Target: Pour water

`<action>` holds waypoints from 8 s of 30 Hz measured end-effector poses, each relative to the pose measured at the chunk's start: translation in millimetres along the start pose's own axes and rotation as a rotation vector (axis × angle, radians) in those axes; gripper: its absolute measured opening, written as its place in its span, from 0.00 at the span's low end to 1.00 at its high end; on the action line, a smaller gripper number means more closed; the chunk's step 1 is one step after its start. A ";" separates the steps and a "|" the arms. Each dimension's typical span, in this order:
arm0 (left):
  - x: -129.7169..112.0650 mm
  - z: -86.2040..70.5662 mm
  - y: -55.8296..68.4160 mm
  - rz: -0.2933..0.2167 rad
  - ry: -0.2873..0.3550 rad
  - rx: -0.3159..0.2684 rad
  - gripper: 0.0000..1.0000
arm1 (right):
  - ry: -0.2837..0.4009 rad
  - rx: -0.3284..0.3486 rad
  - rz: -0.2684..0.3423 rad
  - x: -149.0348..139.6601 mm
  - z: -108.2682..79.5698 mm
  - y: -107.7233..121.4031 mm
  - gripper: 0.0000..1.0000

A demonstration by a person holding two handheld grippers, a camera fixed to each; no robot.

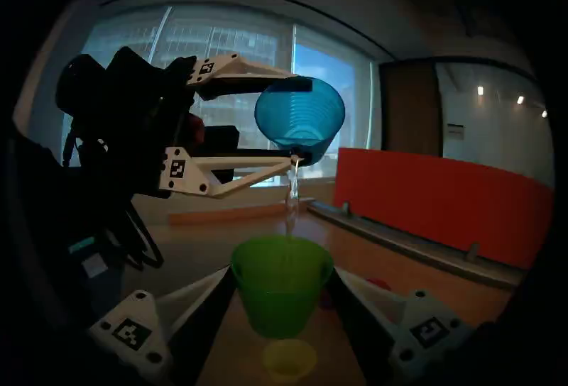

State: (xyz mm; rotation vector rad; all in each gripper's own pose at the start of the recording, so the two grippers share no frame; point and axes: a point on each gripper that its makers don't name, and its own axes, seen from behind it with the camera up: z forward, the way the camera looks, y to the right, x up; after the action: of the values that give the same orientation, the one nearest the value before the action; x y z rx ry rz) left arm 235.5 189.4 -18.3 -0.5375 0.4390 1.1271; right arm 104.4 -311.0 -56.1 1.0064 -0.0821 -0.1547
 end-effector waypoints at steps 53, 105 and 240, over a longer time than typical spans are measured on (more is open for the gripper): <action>14.9 -4.0 -1.1 0.138 0.037 -0.005 0.87 | 0.009 -0.009 -0.013 4.9 -2.5 2.1 0.90; 34.7 -2.7 -17.9 0.373 0.076 0.037 0.87 | 0.032 -0.025 -0.017 13.2 -5.8 7.1 0.90; -109.6 -32.6 92.7 -1.099 -0.218 -0.112 0.87 | -0.004 -0.248 0.010 -3.1 -66.9 82.3 0.90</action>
State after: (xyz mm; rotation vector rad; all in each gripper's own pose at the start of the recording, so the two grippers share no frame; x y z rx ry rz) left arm 107.1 120.7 2.9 -0.6205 -0.1363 0.1384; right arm 118.2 -211.4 -22.1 0.7583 -0.0693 -0.1540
